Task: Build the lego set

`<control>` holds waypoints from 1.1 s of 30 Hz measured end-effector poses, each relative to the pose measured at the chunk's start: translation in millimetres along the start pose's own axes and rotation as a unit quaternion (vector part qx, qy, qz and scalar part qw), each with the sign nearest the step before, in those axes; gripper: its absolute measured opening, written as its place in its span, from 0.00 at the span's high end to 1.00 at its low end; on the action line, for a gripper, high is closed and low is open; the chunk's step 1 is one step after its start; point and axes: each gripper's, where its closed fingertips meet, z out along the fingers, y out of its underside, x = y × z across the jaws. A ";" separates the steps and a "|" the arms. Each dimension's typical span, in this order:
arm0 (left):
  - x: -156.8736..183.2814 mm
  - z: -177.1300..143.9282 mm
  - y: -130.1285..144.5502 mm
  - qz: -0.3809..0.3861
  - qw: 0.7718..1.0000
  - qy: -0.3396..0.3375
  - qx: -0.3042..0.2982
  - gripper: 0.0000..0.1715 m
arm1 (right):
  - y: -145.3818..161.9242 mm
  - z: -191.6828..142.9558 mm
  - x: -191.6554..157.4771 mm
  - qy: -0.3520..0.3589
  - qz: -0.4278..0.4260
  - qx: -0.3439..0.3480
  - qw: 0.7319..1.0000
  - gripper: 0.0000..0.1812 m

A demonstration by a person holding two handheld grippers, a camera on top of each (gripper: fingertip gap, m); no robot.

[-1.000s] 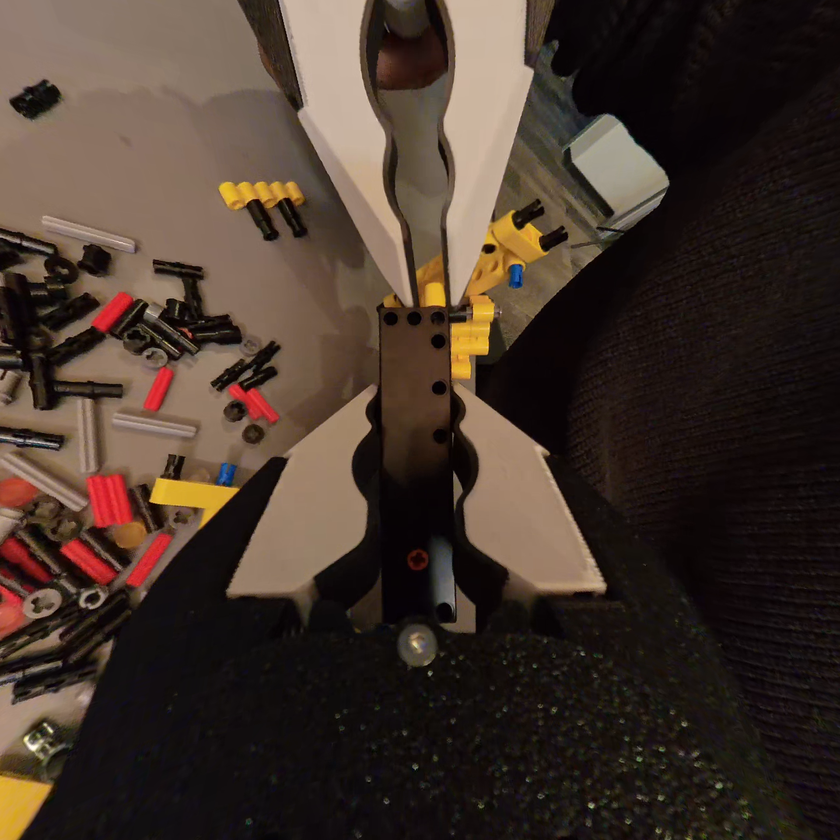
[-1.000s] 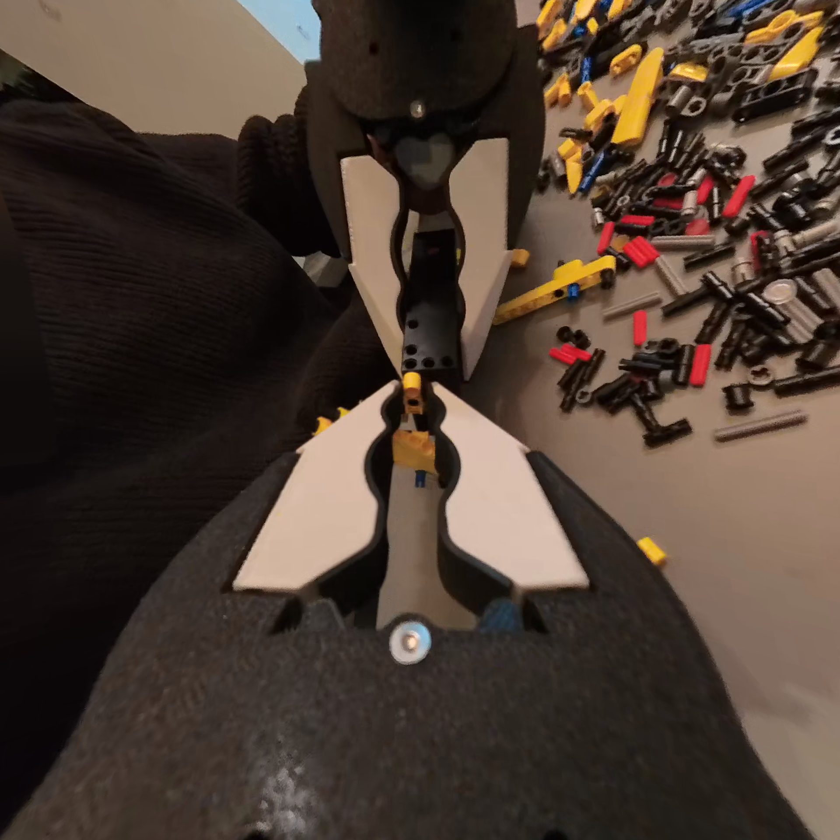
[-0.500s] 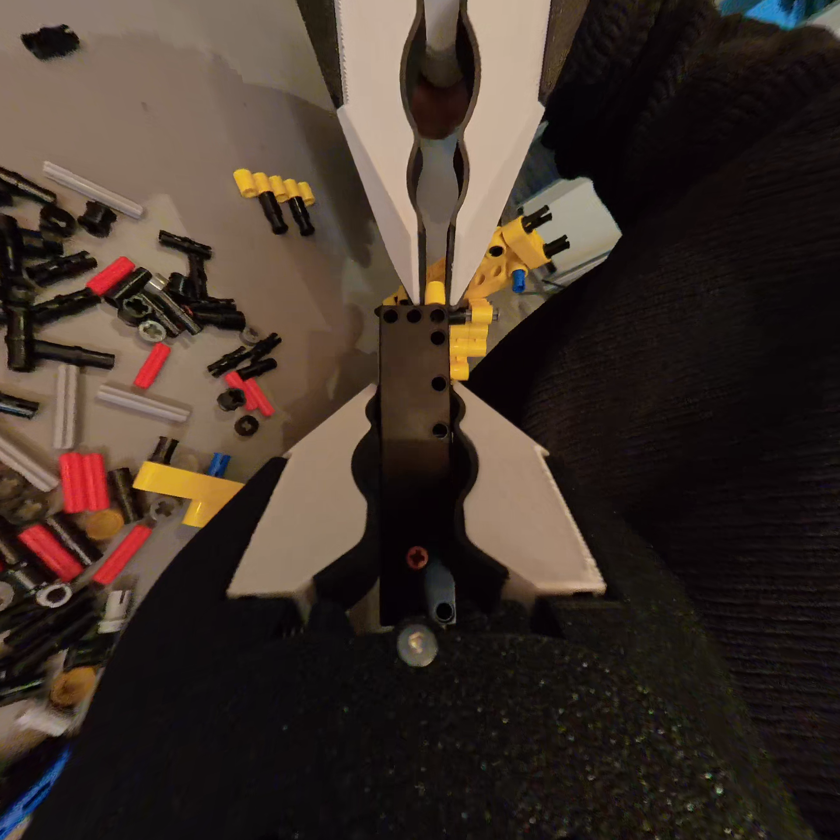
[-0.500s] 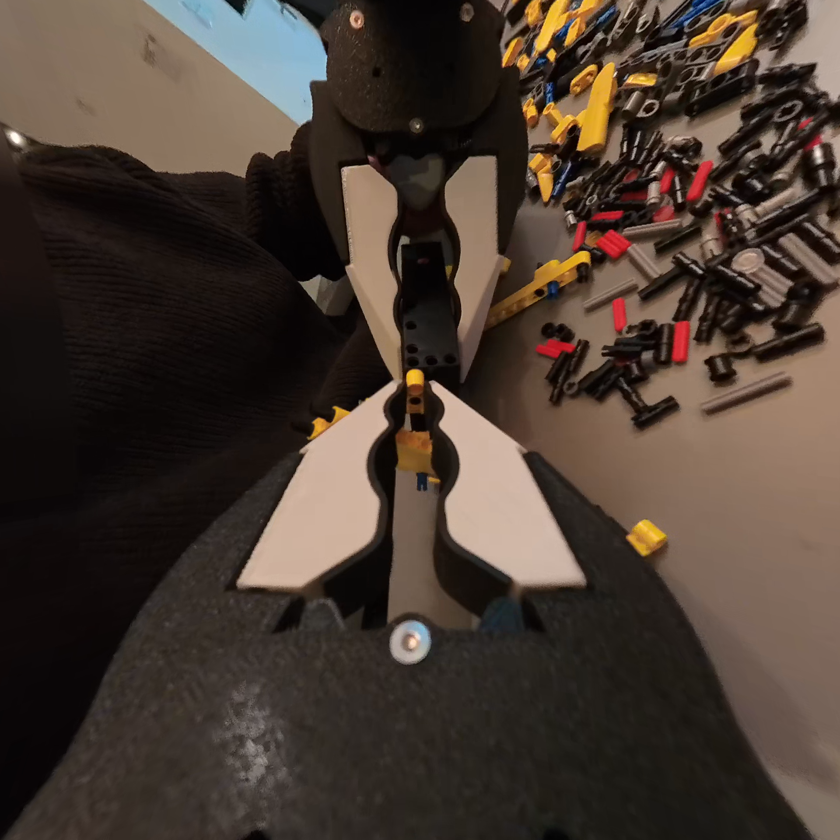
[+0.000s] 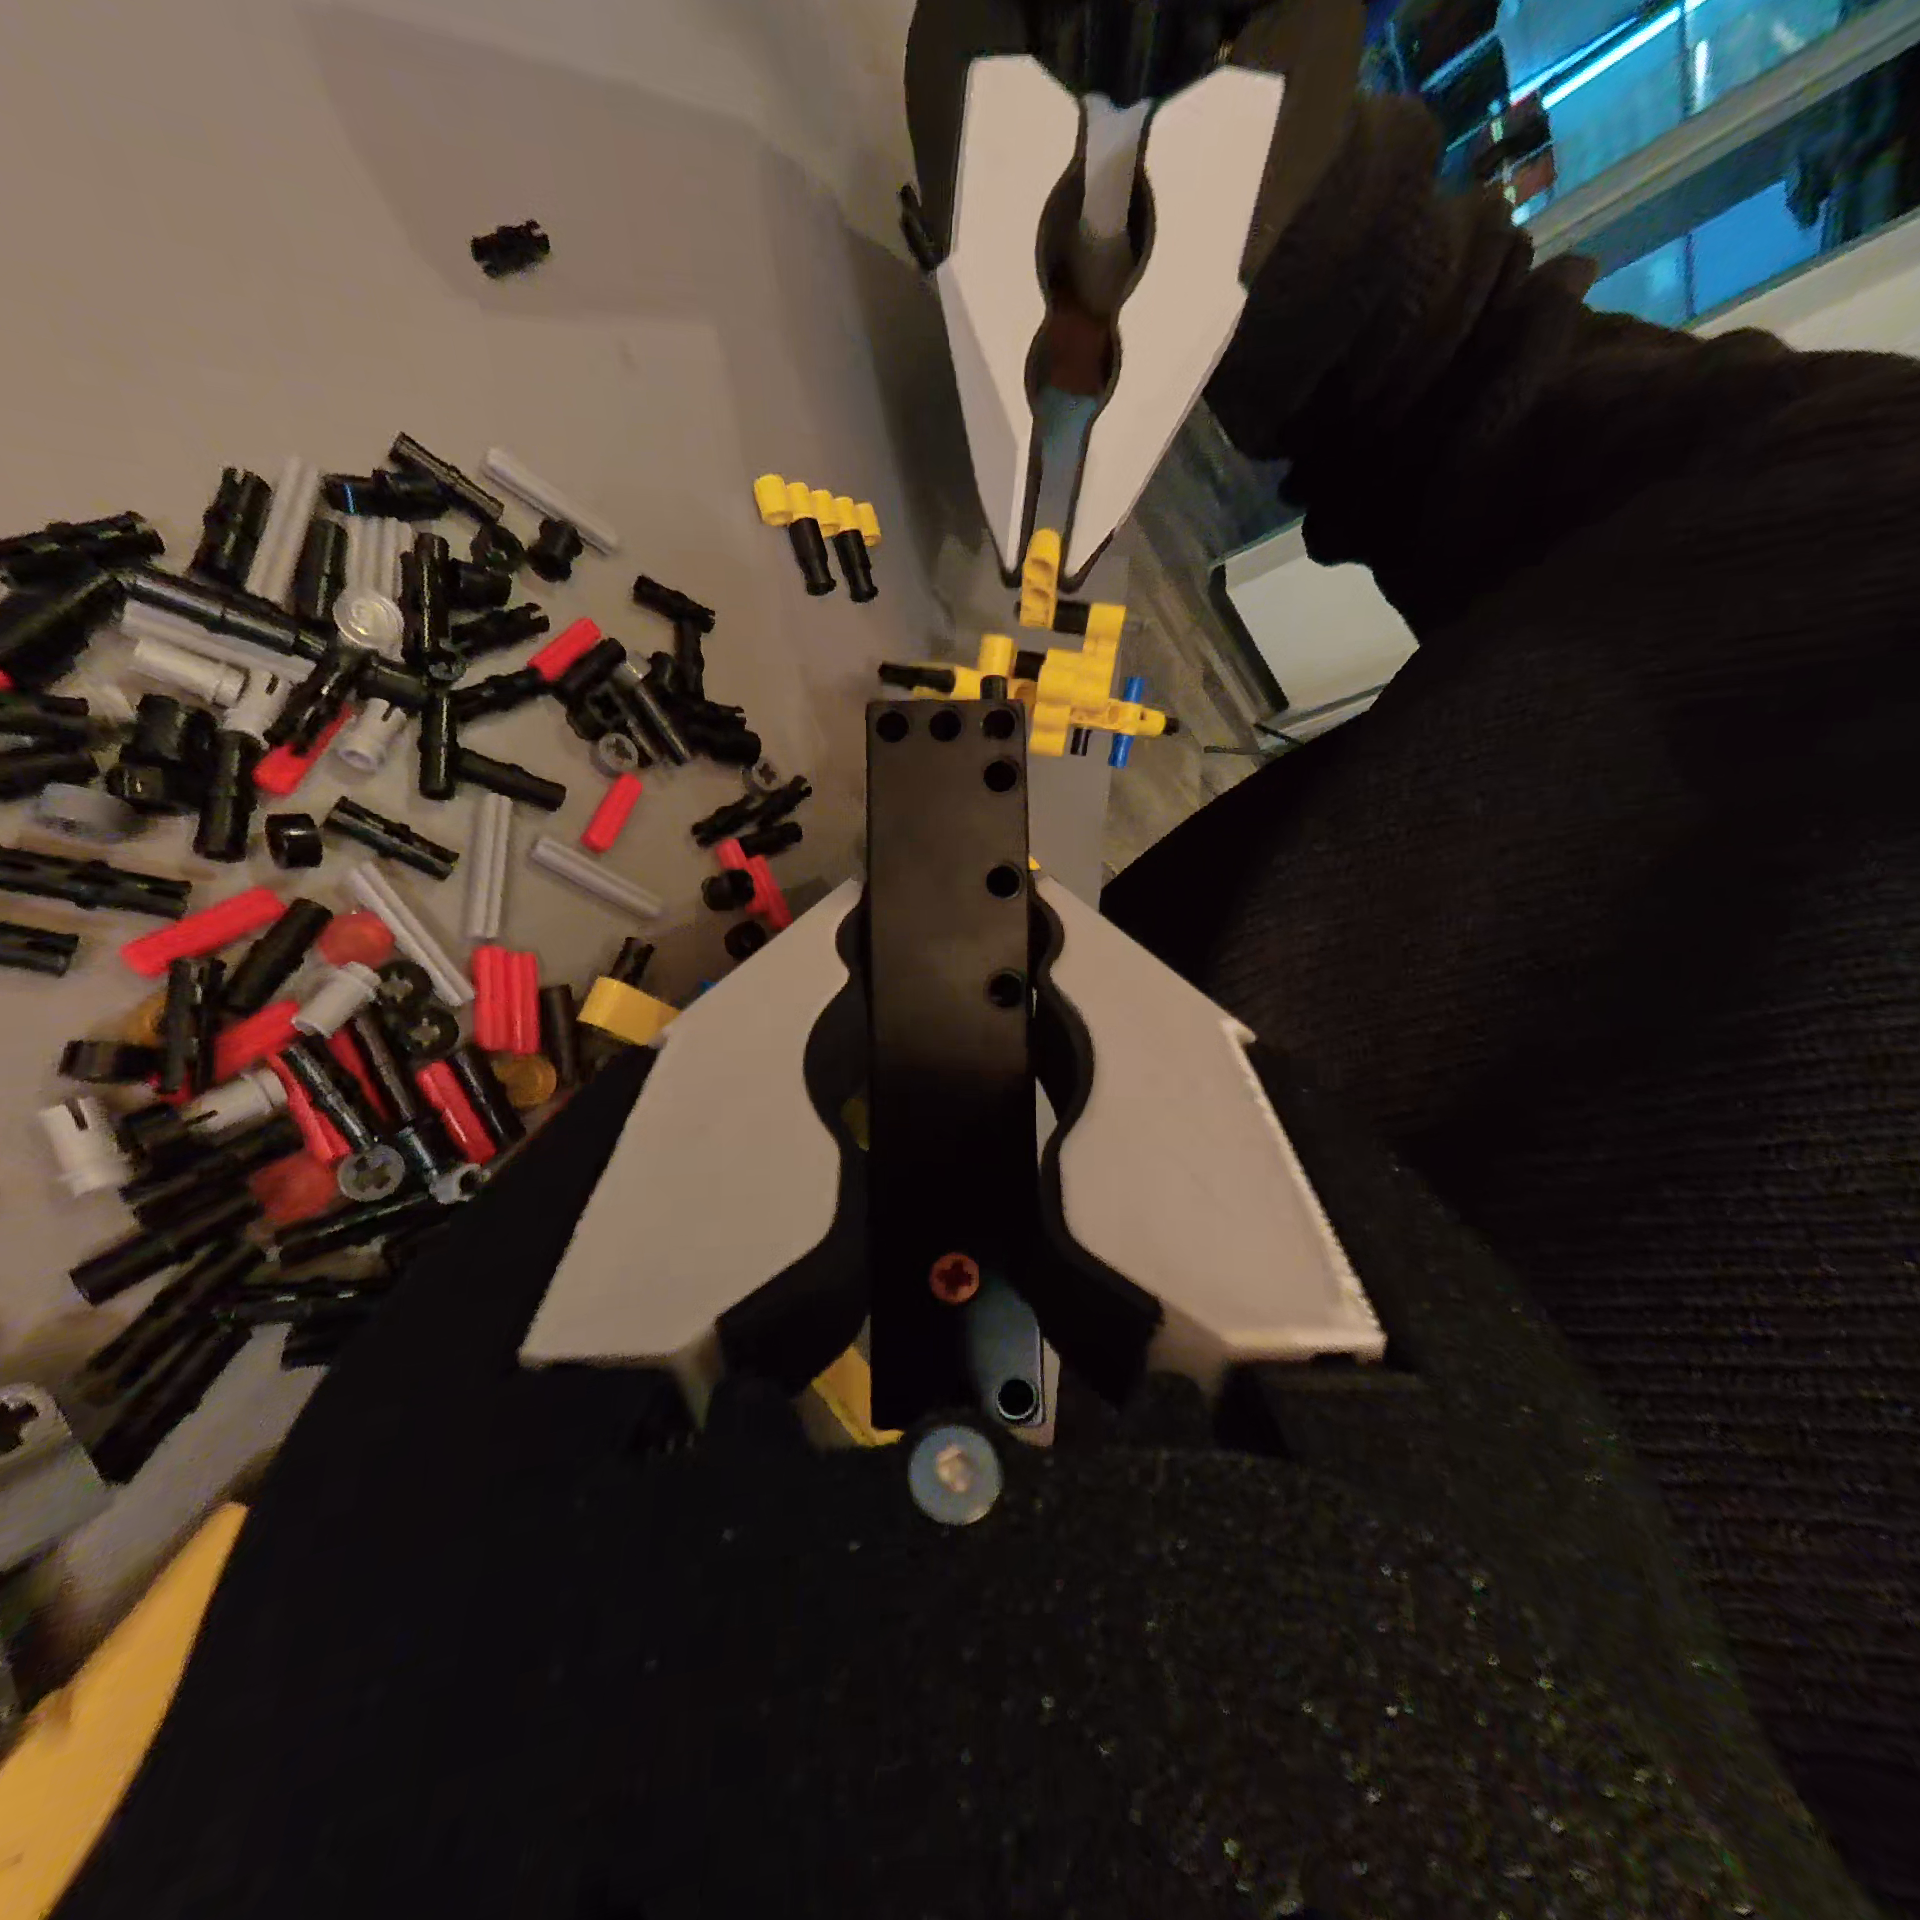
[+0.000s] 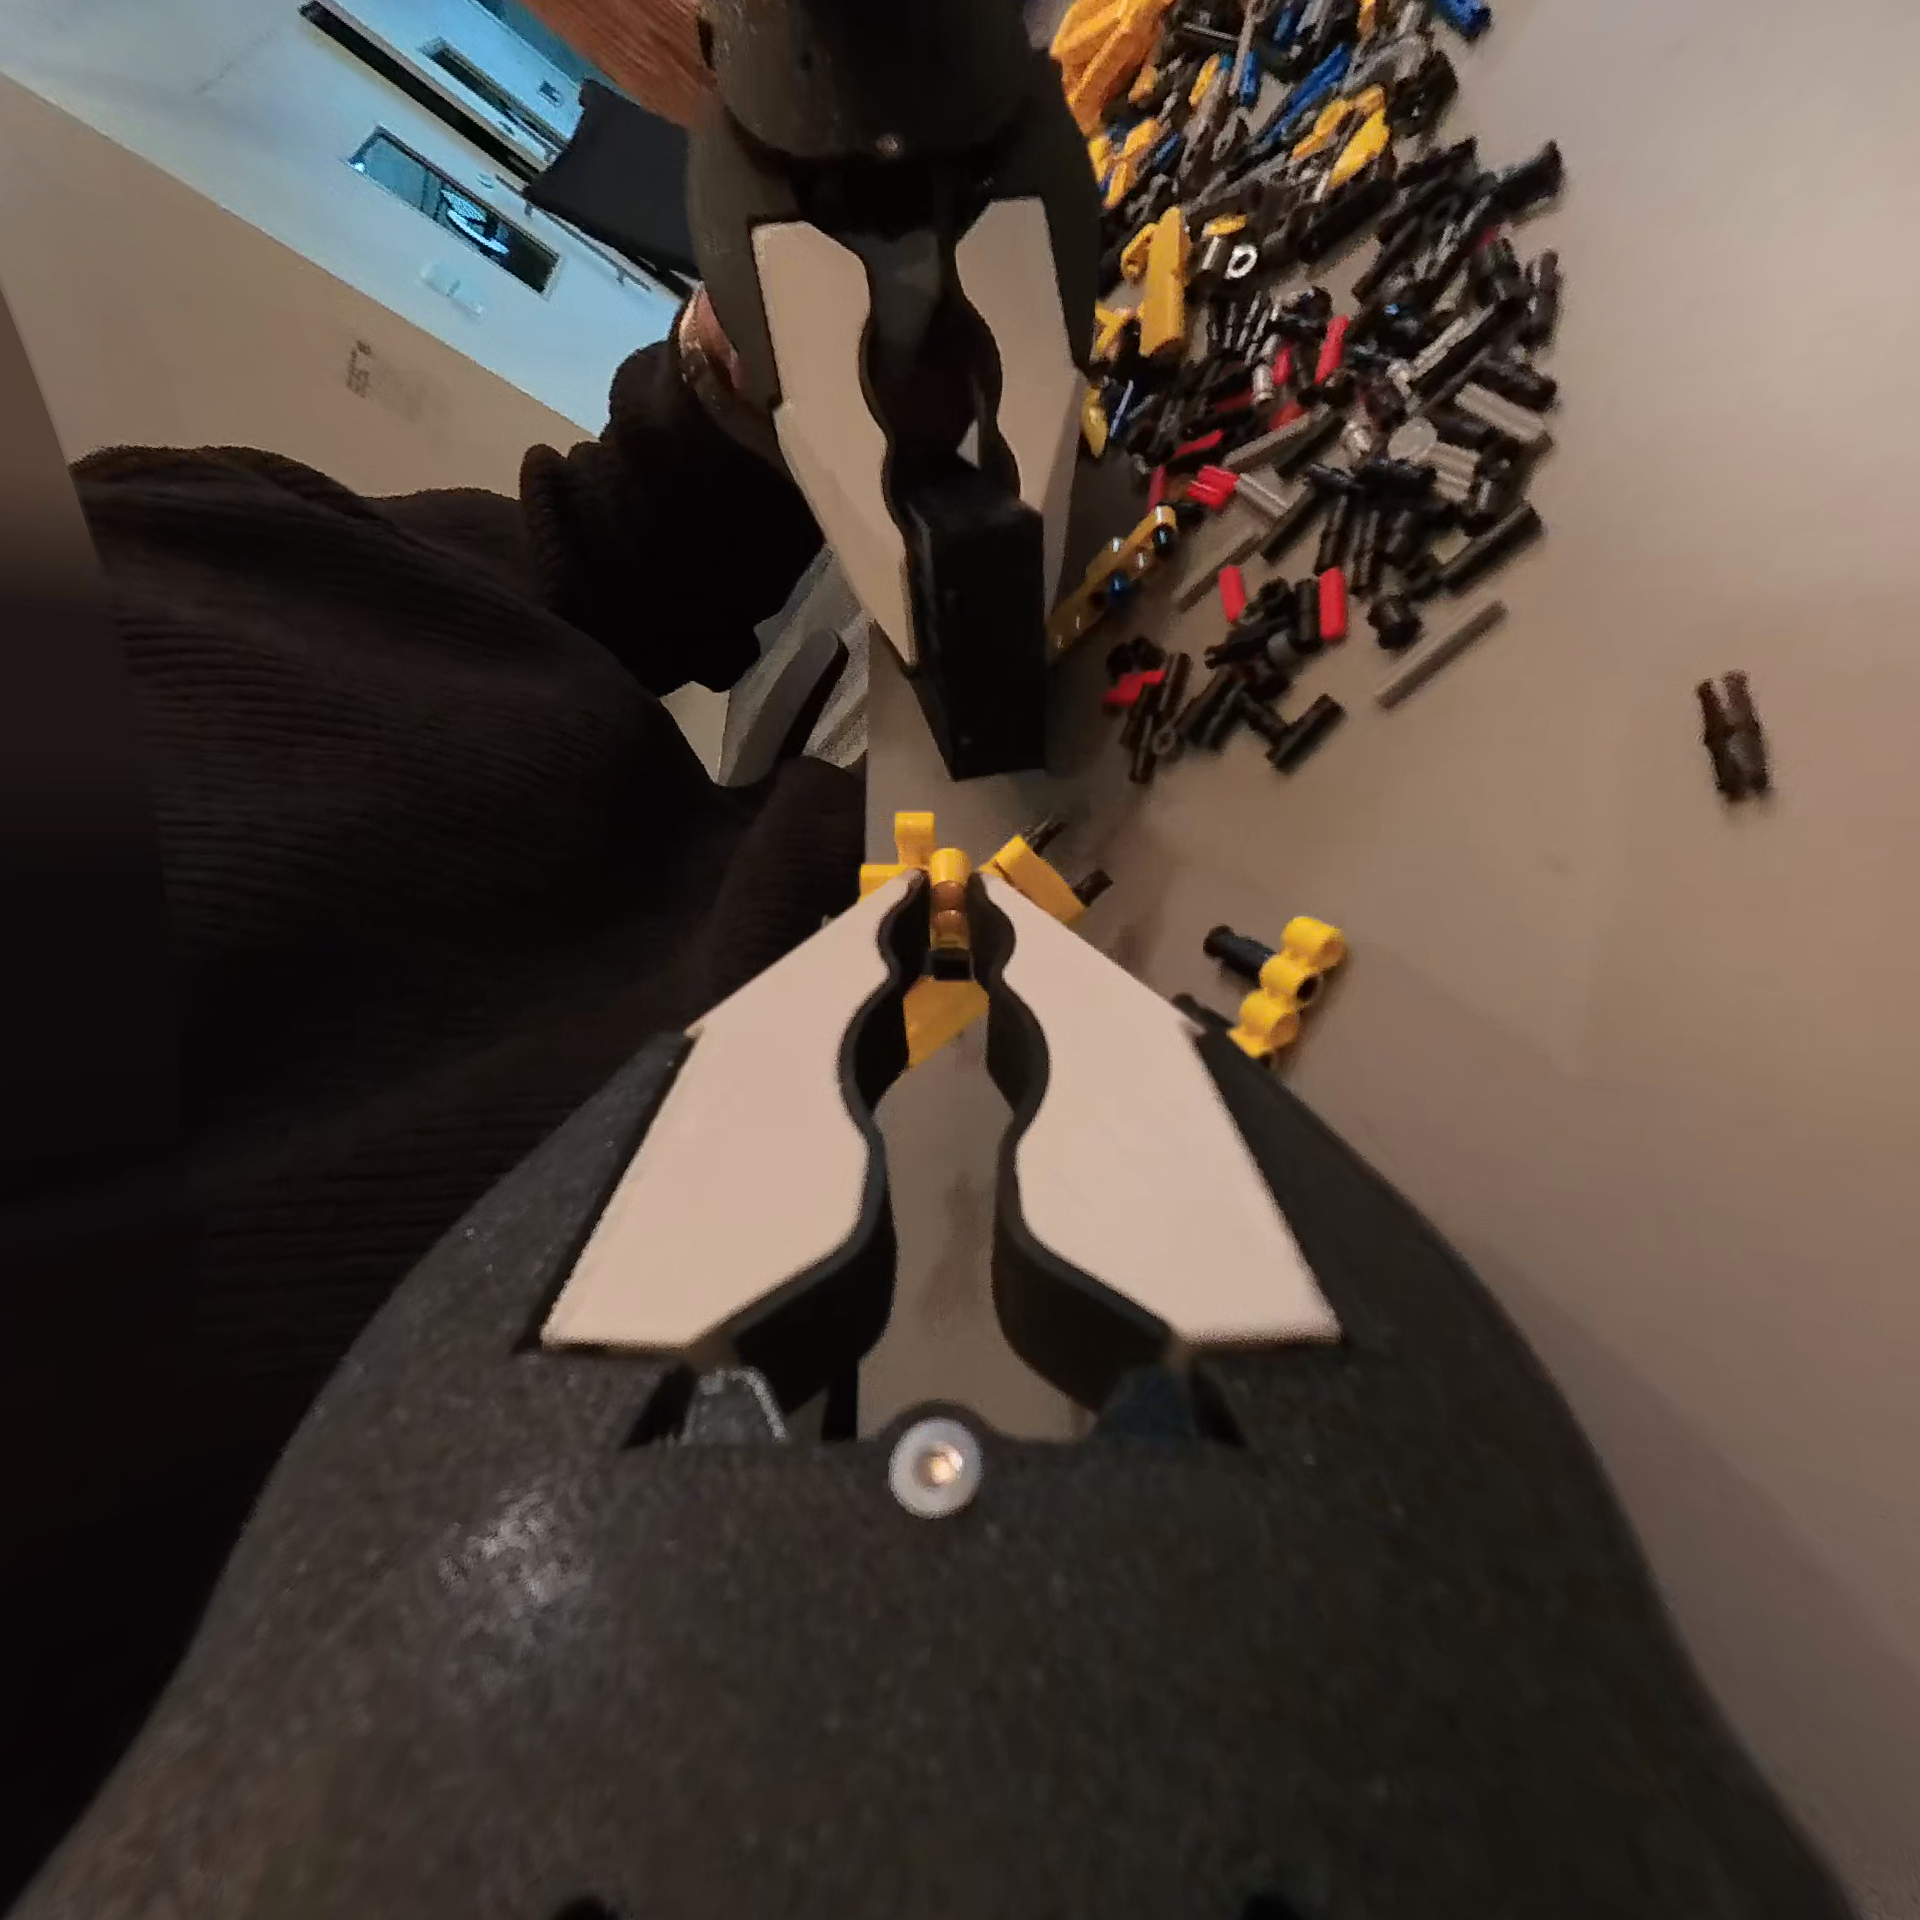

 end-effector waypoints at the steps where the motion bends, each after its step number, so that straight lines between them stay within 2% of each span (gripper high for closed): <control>1: 0.1 -0.1 -1.7 0.000 1.000 0.001 0.008 0.85 | 3.6 0.2 2.6 0.008 0.000 -0.003 1.000 0.96; 6: -0.2 -4.1 -5.7 0.001 0.999 -0.004 0.042 0.85 | 15.3 -0.1 12.3 0.053 -0.016 -0.018 0.998 0.96; 14: 3.1 -16.1 -6.5 0.004 0.996 -0.031 0.085 0.85 | 11.1 9.6 18.8 0.100 -0.060 -0.020 0.993 0.95; 20: 9.1 -23.4 -1.1 0.016 0.993 -0.047 0.105 0.85 | 12.2 12.9 20.2 0.125 -0.068 -0.019 0.990 0.83; 24: 11.4 -26.1 3.0 0.013 0.991 -0.045 0.126 0.85 | -1.4 3.0 12.4 0.139 -0.075 0.024 0.987 0.78; 28: 18.8 -30.1 4.7 0.014 0.987 -0.030 0.155 0.85 | -25.1 -6.4 -7.5 0.138 -0.087 0.101 0.981 0.77; 33: 37.0 -29.9 13.4 0.074 0.984 -0.031 0.160 0.85 | -40.2 12.1 -43.9 0.098 -0.102 0.157 0.977 0.77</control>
